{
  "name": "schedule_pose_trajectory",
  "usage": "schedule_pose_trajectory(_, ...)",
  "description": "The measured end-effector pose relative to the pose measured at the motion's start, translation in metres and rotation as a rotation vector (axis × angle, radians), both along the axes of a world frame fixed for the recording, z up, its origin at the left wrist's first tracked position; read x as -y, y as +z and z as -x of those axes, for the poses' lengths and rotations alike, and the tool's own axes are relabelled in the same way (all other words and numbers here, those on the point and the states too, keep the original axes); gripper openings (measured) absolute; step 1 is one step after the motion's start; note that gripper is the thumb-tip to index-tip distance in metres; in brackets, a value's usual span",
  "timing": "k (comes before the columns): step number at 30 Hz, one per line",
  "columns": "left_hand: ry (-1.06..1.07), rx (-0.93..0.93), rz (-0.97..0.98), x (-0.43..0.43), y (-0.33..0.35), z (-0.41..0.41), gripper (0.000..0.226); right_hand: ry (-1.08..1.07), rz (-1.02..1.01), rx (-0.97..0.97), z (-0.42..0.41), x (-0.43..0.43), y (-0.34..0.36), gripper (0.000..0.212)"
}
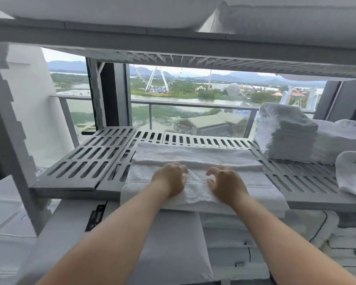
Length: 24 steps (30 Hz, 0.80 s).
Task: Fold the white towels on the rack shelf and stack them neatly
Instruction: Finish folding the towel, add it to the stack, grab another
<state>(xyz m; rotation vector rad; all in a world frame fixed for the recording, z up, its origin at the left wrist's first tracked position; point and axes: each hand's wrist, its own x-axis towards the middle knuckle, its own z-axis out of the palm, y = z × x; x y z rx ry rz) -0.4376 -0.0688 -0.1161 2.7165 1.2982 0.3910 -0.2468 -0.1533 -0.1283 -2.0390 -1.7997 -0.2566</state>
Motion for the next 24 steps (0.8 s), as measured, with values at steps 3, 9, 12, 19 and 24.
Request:
schedule_pose_trajectory(3, -0.098, 0.017, 0.002, 0.022, -0.014, 0.003, 0.033, 0.071, -0.080, 0.052, -0.004, 0.022, -0.015, 0.021)
schedule_pose_trajectory(9, -0.080, -0.142, -0.247, 0.057, -0.038, 0.021, 0.073, 0.152, -0.106, 0.070, -0.015, 0.066, -0.046, 0.043)
schedule_pose_trajectory(12, -0.043, -0.173, -0.361, 0.076, -0.043, 0.023, 0.071, 0.140, -0.048, 0.154, -0.016, 0.079, -0.053, 0.054)
schedule_pose_trajectory(19, -0.098, -0.007, -0.582, 0.096, -0.031, 0.033, 0.049, 0.103, -0.300, 0.122, -0.016, 0.089, -0.049, 0.054)
schedule_pose_trajectory(24, -0.065, -0.175, -0.491, 0.100, -0.037, 0.040, 0.057, 0.164, -0.214, 0.236, -0.017, 0.098, -0.063, 0.062)
